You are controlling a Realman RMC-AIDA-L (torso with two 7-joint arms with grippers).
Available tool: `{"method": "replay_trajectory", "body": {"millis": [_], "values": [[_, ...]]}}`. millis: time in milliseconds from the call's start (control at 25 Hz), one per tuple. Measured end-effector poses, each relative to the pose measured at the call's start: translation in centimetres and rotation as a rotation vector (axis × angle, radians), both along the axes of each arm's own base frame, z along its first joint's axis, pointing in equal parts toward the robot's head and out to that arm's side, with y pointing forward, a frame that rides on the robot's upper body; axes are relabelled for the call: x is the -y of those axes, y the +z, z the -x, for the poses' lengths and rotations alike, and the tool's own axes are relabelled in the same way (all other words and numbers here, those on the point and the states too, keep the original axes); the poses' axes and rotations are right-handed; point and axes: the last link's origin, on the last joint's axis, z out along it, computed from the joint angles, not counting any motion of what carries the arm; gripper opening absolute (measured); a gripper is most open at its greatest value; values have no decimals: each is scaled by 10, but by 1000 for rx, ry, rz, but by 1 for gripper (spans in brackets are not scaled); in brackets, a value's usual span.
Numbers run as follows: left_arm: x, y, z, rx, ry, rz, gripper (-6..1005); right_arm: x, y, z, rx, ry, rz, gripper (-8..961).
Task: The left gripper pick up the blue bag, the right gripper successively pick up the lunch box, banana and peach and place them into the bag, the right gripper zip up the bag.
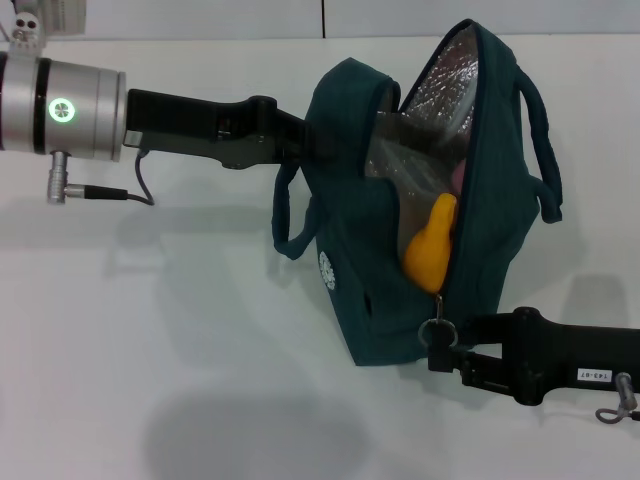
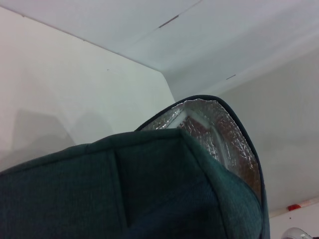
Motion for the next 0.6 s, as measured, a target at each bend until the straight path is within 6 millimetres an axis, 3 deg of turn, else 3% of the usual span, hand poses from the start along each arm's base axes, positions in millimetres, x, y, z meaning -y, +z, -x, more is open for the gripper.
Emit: {"method": "replay_trajectory", "body": {"millis": [120,240,600], "values": [[0,0,0,0,-1,-1,97,-1,-1,-1,6,-4,-3,443],[0,0,0,0,0,-2,97,-1,-1,-1,6,-5,-4,210],[0,0,1,-2,-3,-2,98,-2,0,-2,5,-14,-15,45]]}}
